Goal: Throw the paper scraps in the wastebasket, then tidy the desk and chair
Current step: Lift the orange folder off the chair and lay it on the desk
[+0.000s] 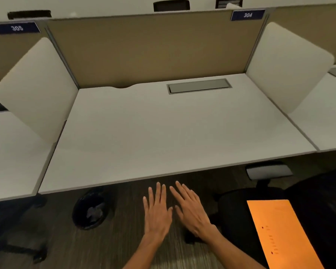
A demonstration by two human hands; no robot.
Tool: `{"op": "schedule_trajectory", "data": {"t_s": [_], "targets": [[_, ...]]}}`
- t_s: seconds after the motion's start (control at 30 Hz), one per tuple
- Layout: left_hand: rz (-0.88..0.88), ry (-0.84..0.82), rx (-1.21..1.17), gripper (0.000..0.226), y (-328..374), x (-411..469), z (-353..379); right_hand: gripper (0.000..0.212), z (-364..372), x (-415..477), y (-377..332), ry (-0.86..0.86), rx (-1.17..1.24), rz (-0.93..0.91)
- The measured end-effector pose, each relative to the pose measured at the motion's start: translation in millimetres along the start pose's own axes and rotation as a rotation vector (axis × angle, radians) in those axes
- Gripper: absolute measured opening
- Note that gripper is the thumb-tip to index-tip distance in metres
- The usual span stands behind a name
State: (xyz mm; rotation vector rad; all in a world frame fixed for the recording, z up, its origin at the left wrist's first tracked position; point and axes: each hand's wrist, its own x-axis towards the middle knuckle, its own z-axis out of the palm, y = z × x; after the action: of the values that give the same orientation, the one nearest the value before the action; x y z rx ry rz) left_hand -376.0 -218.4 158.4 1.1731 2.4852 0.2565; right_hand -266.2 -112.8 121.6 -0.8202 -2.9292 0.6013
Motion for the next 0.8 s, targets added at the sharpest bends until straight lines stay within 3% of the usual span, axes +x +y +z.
{"op": "schedule_trajectory", "data": {"t_s": [0.8], "targets": [[0.335, -0.201, 0.059, 0.081, 220.9, -14.7, 136.5, 0.074, -22.1, -174.2, 218.2, 0.095, -0.007, 0.451]]}}
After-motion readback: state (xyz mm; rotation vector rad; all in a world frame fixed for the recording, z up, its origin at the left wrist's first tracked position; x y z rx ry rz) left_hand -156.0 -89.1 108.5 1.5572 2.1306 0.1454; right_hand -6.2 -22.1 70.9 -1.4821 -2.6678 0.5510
